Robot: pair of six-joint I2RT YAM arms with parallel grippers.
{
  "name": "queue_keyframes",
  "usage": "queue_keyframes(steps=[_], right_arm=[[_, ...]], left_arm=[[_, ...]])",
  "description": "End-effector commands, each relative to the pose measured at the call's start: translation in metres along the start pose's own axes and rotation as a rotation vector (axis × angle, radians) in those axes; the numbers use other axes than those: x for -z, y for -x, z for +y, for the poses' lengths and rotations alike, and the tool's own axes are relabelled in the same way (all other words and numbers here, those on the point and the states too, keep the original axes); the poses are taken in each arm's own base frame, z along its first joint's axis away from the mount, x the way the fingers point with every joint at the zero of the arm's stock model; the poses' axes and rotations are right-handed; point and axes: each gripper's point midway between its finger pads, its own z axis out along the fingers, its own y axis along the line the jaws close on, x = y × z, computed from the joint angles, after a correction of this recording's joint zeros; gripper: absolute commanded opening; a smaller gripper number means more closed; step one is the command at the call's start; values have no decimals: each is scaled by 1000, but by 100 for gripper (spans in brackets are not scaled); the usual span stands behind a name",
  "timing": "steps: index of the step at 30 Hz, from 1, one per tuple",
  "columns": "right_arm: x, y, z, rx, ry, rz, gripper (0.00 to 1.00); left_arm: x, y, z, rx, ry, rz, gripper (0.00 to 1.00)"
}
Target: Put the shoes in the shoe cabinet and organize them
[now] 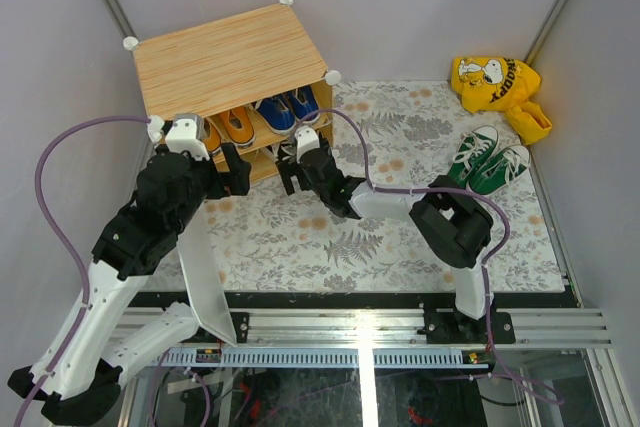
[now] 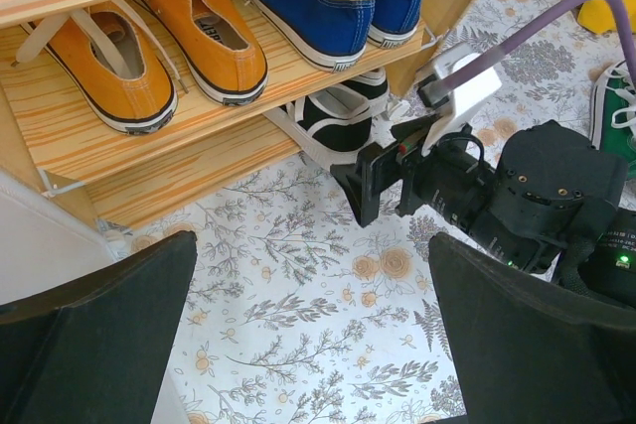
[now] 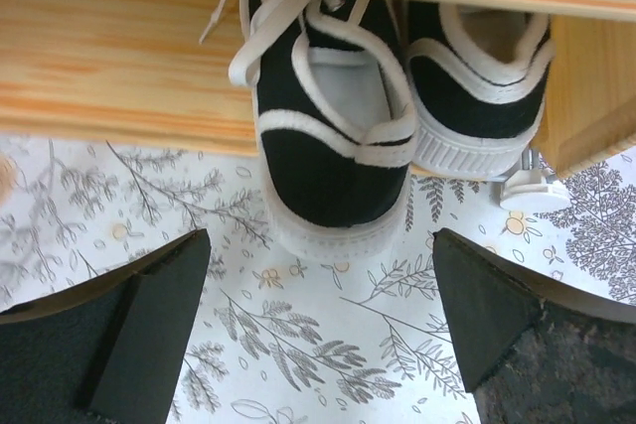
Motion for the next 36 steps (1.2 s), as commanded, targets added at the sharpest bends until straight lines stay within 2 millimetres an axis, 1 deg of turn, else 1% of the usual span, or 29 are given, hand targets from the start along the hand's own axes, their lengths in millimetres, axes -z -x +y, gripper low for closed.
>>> queue_keyframes(steps=[1,2,4,12,17,19,21,25,27,29,30,32,36], right_arm=[[2,-4,0,156,62,29,99],[0,-5,-4,150,60,32,99],[-3,-7,-5,132,74,29,99],[-17,-20,5,97,135,57,100],[-23,-22,6,67,128,56,93],[-25,-18,5,52,118,39,89],[-25,-13,3,37,102,14,79],[-29,-2,-1,-1,75,-34,64],[-33,5,0,-21,69,-58,62],[-37,13,0,-45,59,-84,57],[-39,16,0,-56,54,-94,56],[-44,23,-1,-71,35,-115,55],[-54,29,-7,-107,-20,-141,55]], left_arm=[[-2,7,-2,-12,-6,-32,100],[-2,7,-1,-13,-3,-31,100],[-2,6,-1,-15,-2,-31,100],[-3,5,1,-17,7,-30,100],[-4,4,1,-19,8,-28,100],[-4,4,1,-18,7,-28,100],[-4,3,1,-18,7,-28,100],[-3,2,1,-18,7,-27,100],[-3,3,1,-17,5,-29,100],[-3,2,1,-18,5,-28,100],[-3,2,1,-17,5,-28,100],[-2,2,1,-17,6,-29,100],[-2,2,1,-17,5,-31,100]])
